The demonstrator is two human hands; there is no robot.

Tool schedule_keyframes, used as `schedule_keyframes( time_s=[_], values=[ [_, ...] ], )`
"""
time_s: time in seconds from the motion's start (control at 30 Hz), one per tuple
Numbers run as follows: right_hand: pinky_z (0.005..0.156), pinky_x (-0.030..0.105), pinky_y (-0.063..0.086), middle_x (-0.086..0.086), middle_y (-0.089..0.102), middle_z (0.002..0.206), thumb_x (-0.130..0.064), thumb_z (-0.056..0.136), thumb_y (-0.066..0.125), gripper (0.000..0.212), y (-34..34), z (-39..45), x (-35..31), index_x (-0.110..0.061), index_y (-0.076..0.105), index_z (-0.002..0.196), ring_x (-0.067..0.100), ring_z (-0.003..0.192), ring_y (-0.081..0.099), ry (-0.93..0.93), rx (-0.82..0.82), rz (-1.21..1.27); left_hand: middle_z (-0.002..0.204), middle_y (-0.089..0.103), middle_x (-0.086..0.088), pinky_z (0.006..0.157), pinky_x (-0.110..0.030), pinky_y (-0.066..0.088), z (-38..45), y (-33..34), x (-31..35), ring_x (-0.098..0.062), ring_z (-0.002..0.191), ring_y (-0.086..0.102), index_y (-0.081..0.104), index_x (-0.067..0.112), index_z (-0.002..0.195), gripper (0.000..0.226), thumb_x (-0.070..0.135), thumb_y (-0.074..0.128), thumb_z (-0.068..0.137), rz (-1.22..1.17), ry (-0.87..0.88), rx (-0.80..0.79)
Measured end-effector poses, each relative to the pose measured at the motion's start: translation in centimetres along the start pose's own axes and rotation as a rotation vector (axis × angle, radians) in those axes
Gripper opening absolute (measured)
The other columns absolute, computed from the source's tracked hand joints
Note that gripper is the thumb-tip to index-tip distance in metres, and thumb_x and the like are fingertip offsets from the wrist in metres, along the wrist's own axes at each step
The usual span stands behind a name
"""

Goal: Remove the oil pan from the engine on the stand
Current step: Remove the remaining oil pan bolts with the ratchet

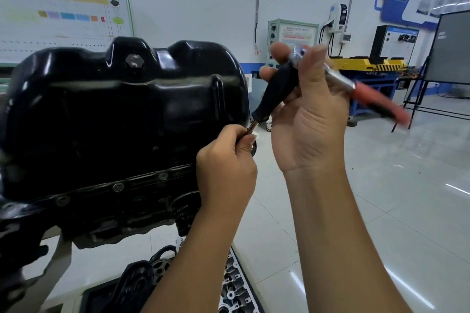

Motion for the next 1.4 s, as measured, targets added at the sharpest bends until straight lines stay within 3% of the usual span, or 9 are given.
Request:
schedule_keyframes(
  time_s=[0.07,0.13,0.27,0.47,0.77,0.83,0.93,1.0,1.4],
  values=[
    [0.069,0.031,0.057,0.009,0.073,0.094,-0.037,0.062,0.084,0.053,-0.3,0.0,-0.5,-0.011,0.058,0.099,0.021,0.072,0.070,-0.061,0.043,-0.005,0.058,0.049,0.019,0.056,-0.007,0.030,-0.1,0.0,0.0,0.002,0.052,0.047,0.068,0.014,0.085,0.008,0.012,0.071,0.093,0.004,0.006,0.000],
    [0.069,0.032,0.055,0.010,0.074,0.098,-0.038,0.080,0.082,0.040,-0.2,0.1,0.0,-0.012,0.059,0.101,0.024,0.076,0.070,-0.036,0.030,-0.004,0.056,0.046,0.020,0.055,-0.008,0.030,-0.1,0.1,-0.2,0.001,0.051,0.047,0.064,0.016,0.084,0.012,0.013,0.071,0.093,-0.009,-0.004,-0.009],
    [0.069,0.033,0.045,0.008,0.077,0.106,-0.053,0.106,0.038,0.047,-0.2,0.5,2.0,-0.013,0.062,0.106,0.021,0.077,0.071,0.161,-0.033,0.018,0.055,0.047,0.019,0.051,-0.017,0.029,0.0,0.8,-0.5,-0.003,0.049,0.042,0.054,0.026,0.083,0.017,0.022,0.067,0.093,-0.028,-0.032,-0.067],
    [0.074,0.036,0.052,0.005,0.075,0.104,-0.017,0.088,0.079,0.030,0.5,0.1,1.2,-0.018,0.050,0.096,0.026,0.082,0.068,0.030,-0.071,-0.007,0.055,0.053,0.016,0.046,-0.033,0.051,0.6,0.7,-1.3,-0.012,0.047,0.057,0.056,0.026,0.080,0.015,0.029,0.066,0.090,-0.117,-0.094,-0.087],
    [0.056,0.034,0.035,0.011,0.063,0.077,-0.023,0.105,0.051,0.009,-0.8,0.5,-0.1,-0.015,0.050,0.107,0.022,0.056,0.043,-0.164,0.038,-0.072,0.052,0.042,0.005,0.047,-0.031,0.047,-0.6,-0.7,-0.4,-0.014,0.043,0.043,0.058,0.021,0.076,0.020,0.018,0.075,0.087,-0.100,-0.045,-0.080],
    [0.055,0.030,0.033,0.010,0.058,0.072,-0.023,0.107,0.049,0.009,-1.4,0.8,0.1,-0.014,0.049,0.105,0.020,0.055,0.040,-0.134,0.064,-0.037,0.051,0.040,0.004,0.047,-0.022,0.038,-2.9,-0.6,-2.8,-0.007,0.046,0.038,0.058,0.019,0.070,0.024,0.017,0.074,0.087,-0.187,-0.332,-0.055],
    [0.054,0.029,0.031,0.009,0.053,0.067,-0.022,0.108,0.047,0.010,-1.7,1.1,0.4,-0.014,0.048,0.102,0.019,0.053,0.038,-0.094,0.086,0.024,0.051,0.035,0.006,0.039,-0.022,0.027,-11.5,3.1,-7.4,-0.011,0.043,0.028,0.061,0.018,0.075,0.016,0.017,0.067,0.090,-0.693,-1.298,-0.084],
    [0.053,0.028,0.030,0.008,0.052,0.064,-0.024,0.108,0.047,0.014,-1.9,1.1,0.3,-0.013,0.048,0.099,0.018,0.050,0.038,-0.092,0.104,0.030,0.056,0.039,0.003,0.039,-0.020,0.027,-13.9,4.9,-6.6,-0.010,0.042,0.030,0.063,0.009,0.090,0.009,0.014,0.057,0.095,-1.030,-1.585,-0.056],
    [0.053,0.028,0.029,0.008,0.048,0.059,-0.022,0.108,0.047,0.016,-2.4,1.1,-0.8,-0.010,0.048,0.097,0.018,0.047,0.035,-0.150,0.127,0.047,0.074,0.065,-0.010,0.048,-0.022,0.045,-10.0,4.6,-6.0,-0.017,0.061,0.060,0.074,-0.006,0.095,0.032,0.026,0.068,0.093,-1.184,-1.533,0.028]
  ],
)
Point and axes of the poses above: each hand's wrist, its own z-axis towards the middle knuckle, its own y-axis out of the palm, x = y × z, the point moved 10 cm from there along z, towards the middle knuckle
